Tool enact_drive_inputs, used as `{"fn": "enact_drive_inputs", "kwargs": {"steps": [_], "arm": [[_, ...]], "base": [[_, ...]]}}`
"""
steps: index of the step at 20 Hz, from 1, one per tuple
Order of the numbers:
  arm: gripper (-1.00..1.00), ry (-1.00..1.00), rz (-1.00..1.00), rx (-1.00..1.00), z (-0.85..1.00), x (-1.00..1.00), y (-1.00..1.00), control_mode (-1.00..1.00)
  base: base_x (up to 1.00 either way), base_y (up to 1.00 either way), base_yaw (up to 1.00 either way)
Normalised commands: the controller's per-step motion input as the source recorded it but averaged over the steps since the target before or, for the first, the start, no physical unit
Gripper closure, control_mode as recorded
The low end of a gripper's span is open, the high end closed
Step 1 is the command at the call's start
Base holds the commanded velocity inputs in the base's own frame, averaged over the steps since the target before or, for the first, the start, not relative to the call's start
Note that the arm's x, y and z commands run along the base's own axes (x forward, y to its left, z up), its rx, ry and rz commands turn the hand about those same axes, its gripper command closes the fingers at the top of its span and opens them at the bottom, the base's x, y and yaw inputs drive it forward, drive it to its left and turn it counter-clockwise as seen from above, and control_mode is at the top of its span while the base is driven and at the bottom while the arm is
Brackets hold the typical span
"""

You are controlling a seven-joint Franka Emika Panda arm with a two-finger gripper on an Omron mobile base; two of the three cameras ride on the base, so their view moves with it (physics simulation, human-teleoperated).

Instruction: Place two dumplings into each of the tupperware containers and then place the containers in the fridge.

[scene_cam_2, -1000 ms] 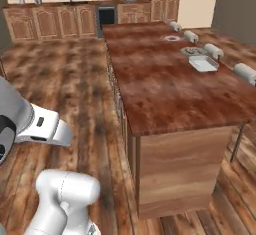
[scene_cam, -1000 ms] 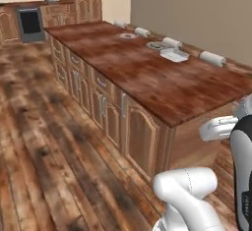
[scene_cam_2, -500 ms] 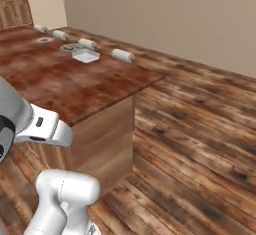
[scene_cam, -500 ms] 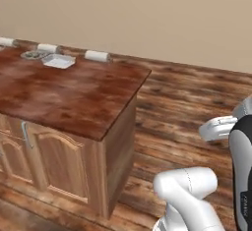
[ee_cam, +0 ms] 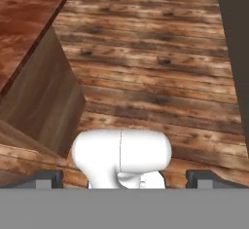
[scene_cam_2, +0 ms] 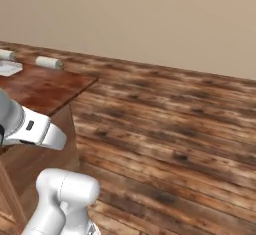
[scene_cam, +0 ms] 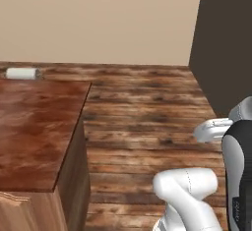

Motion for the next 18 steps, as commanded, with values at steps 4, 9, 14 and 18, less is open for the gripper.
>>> {"fn": "enact_drive_inputs", "kwargs": {"steps": [4, 9, 14, 18], "arm": [[-1.0, 0.0, 0.0, 0.0, 0.0, 0.0, 0.0, 1.0], [-1.0, 0.0, 0.0, 0.0, 0.0, 0.0, 0.0, 1.0], [-1.0, 0.0, 0.0, 0.0, 0.0, 0.0, 0.0, 1.0], [-1.0, 0.0, 0.0, 0.0, 0.0, 0.0, 0.0, 1.0]], "base": [[1.0, -0.39, -0.05], [1.0, -0.7, 0.0], [1.0, -0.67, 0.0], [1.0, -0.61, 0.0]]}}
